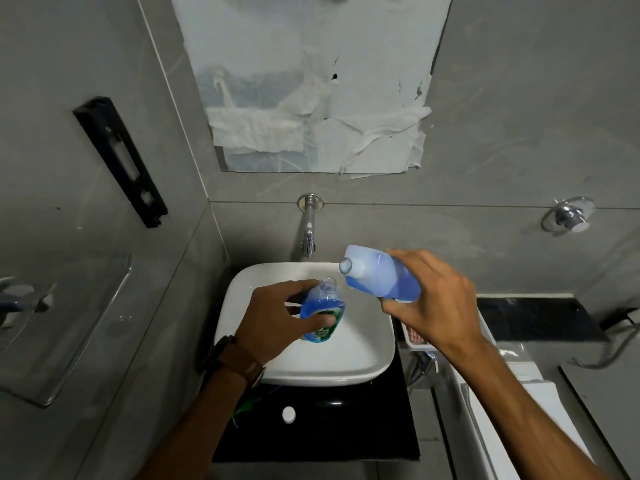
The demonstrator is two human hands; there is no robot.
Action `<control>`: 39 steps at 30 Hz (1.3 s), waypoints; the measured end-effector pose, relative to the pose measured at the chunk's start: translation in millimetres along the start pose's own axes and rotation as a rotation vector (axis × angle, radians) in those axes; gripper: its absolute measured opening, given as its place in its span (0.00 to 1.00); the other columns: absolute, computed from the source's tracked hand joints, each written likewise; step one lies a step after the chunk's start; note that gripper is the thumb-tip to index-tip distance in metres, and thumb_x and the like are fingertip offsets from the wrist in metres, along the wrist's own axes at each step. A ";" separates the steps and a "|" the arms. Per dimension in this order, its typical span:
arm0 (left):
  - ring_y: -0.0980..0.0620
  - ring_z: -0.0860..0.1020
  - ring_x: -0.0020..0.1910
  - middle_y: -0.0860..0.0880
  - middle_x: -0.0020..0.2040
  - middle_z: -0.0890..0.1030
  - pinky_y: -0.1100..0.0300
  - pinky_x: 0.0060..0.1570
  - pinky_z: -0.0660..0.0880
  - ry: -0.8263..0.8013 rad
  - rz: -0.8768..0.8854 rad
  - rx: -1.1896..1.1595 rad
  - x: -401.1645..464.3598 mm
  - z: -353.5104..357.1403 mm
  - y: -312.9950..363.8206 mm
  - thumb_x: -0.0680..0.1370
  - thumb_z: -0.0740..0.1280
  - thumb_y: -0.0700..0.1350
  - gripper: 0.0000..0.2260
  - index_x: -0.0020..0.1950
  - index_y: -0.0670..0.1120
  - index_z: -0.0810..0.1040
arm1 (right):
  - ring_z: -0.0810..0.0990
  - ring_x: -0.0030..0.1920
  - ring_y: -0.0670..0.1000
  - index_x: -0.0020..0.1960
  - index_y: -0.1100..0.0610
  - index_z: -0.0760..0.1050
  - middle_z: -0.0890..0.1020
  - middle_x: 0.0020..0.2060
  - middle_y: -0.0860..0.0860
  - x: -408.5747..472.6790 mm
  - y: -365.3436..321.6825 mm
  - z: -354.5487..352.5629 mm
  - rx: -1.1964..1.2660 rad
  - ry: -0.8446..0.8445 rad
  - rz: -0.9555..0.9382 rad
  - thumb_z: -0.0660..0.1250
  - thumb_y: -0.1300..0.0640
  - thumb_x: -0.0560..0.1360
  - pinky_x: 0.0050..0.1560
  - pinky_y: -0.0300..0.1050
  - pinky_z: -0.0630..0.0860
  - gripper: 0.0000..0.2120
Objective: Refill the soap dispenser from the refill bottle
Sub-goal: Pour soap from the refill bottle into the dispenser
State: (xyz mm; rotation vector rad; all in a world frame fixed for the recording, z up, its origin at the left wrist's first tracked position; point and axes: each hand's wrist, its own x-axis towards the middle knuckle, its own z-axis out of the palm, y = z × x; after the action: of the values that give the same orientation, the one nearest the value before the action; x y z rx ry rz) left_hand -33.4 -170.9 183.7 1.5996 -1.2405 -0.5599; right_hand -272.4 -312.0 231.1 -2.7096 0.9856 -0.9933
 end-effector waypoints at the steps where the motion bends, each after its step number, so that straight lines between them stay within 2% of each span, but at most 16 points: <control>1: 0.59 0.83 0.52 0.60 0.52 0.85 0.65 0.49 0.82 0.003 0.006 0.003 1.6 -1.3 1.5 0.65 0.80 0.55 0.29 0.64 0.50 0.81 | 0.86 0.54 0.55 0.66 0.48 0.80 0.85 0.58 0.47 3.1 -0.7 -2.0 -0.025 0.006 -0.018 0.83 0.52 0.61 0.42 0.48 0.82 0.34; 3: 0.60 0.83 0.52 0.58 0.53 0.85 0.65 0.49 0.82 0.007 0.014 0.003 4.4 -3.5 4.1 0.65 0.80 0.56 0.29 0.64 0.49 0.81 | 0.85 0.55 0.55 0.67 0.48 0.79 0.85 0.58 0.47 8.4 -2.0 -4.7 -0.065 0.024 -0.057 0.82 0.53 0.61 0.42 0.48 0.83 0.34; 7: 0.63 0.82 0.52 0.65 0.51 0.83 0.70 0.47 0.80 -0.003 0.030 -0.002 6.0 -5.2 10.4 0.65 0.77 0.62 0.31 0.64 0.50 0.81 | 0.84 0.57 0.55 0.68 0.48 0.79 0.84 0.60 0.48 17.2 -2.4 -7.5 -0.146 0.052 -0.104 0.82 0.53 0.62 0.44 0.47 0.81 0.35; 12: 0.62 0.83 0.52 0.64 0.51 0.83 0.69 0.48 0.80 -0.006 0.039 -0.006 7.8 -3.6 12.8 0.65 0.77 0.60 0.29 0.64 0.50 0.81 | 0.80 0.58 0.53 0.69 0.47 0.78 0.83 0.61 0.47 22.0 -1.3 -9.5 -0.207 0.052 -0.125 0.81 0.51 0.64 0.46 0.45 0.78 0.34; 20: 0.63 0.82 0.52 0.64 0.50 0.82 0.71 0.47 0.79 -0.009 0.038 -0.011 9.9 -0.7 12.8 0.65 0.76 0.61 0.30 0.63 0.49 0.81 | 0.81 0.59 0.55 0.68 0.48 0.79 0.83 0.61 0.48 24.9 -3.6 -14.0 -0.228 0.051 -0.167 0.81 0.52 0.66 0.48 0.49 0.78 0.31; 25: 0.65 0.81 0.53 0.68 0.49 0.81 0.74 0.45 0.77 -0.012 0.049 0.004 10.4 0.3 13.0 0.66 0.75 0.61 0.28 0.63 0.50 0.81 | 0.81 0.59 0.58 0.68 0.50 0.79 0.83 0.61 0.50 25.6 -3.2 -15.3 -0.232 0.066 -0.195 0.80 0.55 0.66 0.49 0.51 0.79 0.30; 32: 0.64 0.82 0.52 0.69 0.49 0.80 0.74 0.45 0.78 -0.012 0.053 0.023 8.9 1.7 12.5 0.66 0.76 0.61 0.27 0.62 0.51 0.81 | 0.81 0.59 0.58 0.68 0.50 0.79 0.83 0.61 0.50 24.8 -5.5 -17.4 -0.235 0.067 -0.202 0.81 0.55 0.66 0.50 0.52 0.79 0.30; 36: 0.65 0.82 0.51 0.74 0.47 0.79 0.74 0.44 0.77 -0.003 0.054 0.020 7.5 2.9 12.7 0.66 0.76 0.62 0.28 0.62 0.52 0.81 | 0.82 0.59 0.58 0.67 0.51 0.80 0.83 0.60 0.51 24.1 -6.7 -18.4 -0.231 0.067 -0.214 0.81 0.56 0.66 0.50 0.53 0.80 0.30; 39: 0.64 0.82 0.52 0.73 0.47 0.80 0.74 0.44 0.77 0.000 0.055 0.018 7.2 3.1 13.2 0.66 0.75 0.64 0.28 0.62 0.53 0.81 | 0.82 0.59 0.59 0.66 0.52 0.80 0.83 0.60 0.52 23.3 -7.9 -18.9 -0.233 0.072 -0.221 0.80 0.57 0.66 0.51 0.53 0.80 0.29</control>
State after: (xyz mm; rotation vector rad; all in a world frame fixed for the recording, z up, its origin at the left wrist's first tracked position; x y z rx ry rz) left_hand -39.2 -178.5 195.8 1.5755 -1.2888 -0.5153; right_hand -266.0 -317.4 261.0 -3.0499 0.8768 -1.0803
